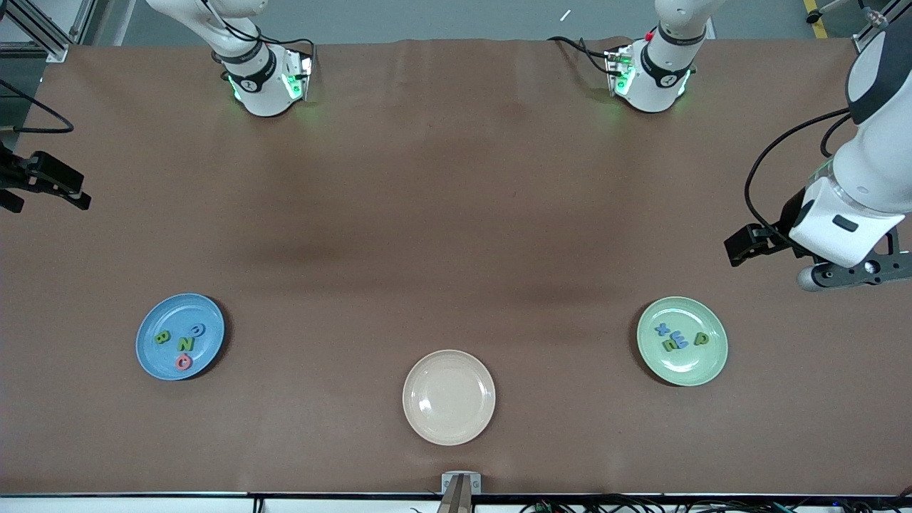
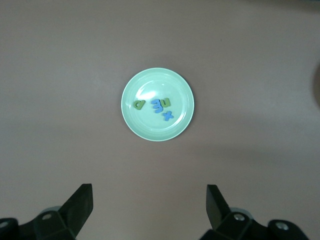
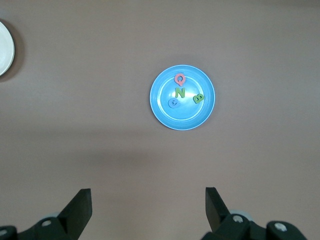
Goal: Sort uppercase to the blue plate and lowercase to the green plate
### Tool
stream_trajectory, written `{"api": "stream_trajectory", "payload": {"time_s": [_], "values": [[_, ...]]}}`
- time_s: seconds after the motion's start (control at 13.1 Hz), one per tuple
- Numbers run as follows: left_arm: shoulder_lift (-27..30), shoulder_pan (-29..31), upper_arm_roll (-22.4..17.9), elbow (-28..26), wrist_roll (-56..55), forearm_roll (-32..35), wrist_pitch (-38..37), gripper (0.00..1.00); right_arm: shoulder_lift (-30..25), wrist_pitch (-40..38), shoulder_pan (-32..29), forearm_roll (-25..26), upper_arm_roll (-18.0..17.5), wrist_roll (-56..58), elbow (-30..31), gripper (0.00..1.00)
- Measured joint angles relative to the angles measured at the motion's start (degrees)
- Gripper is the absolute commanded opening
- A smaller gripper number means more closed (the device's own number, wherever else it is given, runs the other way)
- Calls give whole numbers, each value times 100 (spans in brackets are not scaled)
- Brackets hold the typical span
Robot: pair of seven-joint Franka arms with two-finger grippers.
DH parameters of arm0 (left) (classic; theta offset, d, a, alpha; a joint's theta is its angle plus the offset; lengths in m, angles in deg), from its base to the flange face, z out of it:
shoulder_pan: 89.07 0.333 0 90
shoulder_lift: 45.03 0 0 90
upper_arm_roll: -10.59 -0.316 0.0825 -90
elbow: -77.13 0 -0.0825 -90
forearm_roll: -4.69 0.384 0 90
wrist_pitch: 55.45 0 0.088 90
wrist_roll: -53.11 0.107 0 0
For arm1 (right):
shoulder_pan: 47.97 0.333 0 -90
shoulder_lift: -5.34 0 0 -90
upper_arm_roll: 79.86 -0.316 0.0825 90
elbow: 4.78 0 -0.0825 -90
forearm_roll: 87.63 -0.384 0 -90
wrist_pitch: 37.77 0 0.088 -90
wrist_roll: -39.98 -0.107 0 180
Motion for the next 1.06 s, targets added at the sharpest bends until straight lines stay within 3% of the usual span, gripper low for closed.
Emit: {"api": "stream_trajectory", "payload": {"time_s": [0.23, 0.38, 0.76, 0.91, 1.06], "values": [[197, -2, -40, 9, 0, -328, -50, 100, 0, 0, 0, 0, -1, -15, -17, 100], [559, -195, -470, 11, 102, -774, -136, 100, 0, 0, 0, 0, -2, -23, -21, 100], [1481, -2180, -3326, -3, 1017, -1766, -436, 100, 0, -3, 0, 0, -7, -37, -22, 100], [1632, -2753, -4203, -92, 1268, -2168, -571, 100, 0, -7, 0, 0, -11, -39, -22, 100], [1750, -3172, -4809, -236, 1366, -2375, -596, 100, 0, -7, 0, 0, -14, -40, -22, 100]]}}
